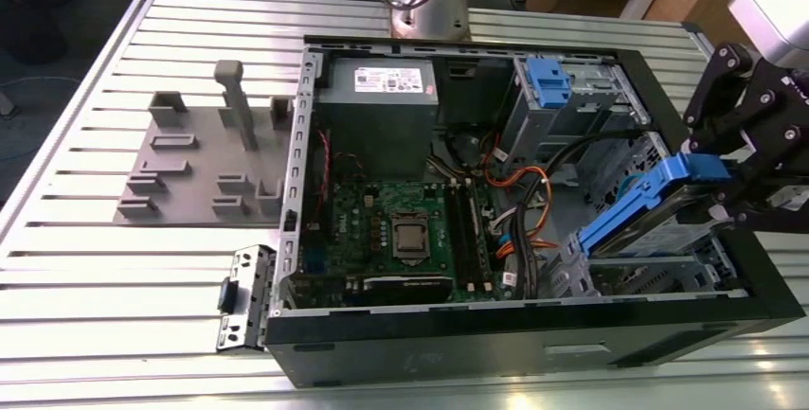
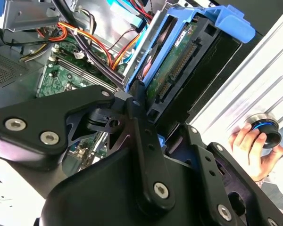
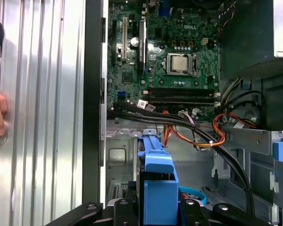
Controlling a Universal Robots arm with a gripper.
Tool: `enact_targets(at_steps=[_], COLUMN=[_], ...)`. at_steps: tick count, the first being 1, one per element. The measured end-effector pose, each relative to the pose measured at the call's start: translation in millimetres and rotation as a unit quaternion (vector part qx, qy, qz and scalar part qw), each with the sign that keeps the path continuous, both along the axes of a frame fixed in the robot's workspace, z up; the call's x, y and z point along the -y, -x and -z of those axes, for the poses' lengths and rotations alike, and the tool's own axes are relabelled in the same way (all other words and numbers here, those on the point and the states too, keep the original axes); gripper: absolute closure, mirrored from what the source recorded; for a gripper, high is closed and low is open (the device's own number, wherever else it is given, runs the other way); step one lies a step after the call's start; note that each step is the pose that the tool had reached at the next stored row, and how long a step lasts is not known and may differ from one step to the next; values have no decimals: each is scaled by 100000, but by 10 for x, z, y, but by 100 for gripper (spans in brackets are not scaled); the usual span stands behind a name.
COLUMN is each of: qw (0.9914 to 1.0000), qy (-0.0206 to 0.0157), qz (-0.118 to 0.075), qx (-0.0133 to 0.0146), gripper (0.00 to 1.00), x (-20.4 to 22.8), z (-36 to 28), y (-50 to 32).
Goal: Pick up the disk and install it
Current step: 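Insert the disk into the insertion slot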
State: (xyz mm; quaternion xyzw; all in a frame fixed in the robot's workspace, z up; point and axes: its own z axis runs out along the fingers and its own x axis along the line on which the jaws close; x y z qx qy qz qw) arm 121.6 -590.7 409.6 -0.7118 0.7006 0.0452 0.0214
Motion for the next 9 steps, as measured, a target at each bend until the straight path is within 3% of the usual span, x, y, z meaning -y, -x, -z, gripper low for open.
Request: enact_targets(at_steps=[9], qw=[100000], qy=[-2], qz=[0], qx=[0], gripper=[64], x=[0], z=[39], y=[0])
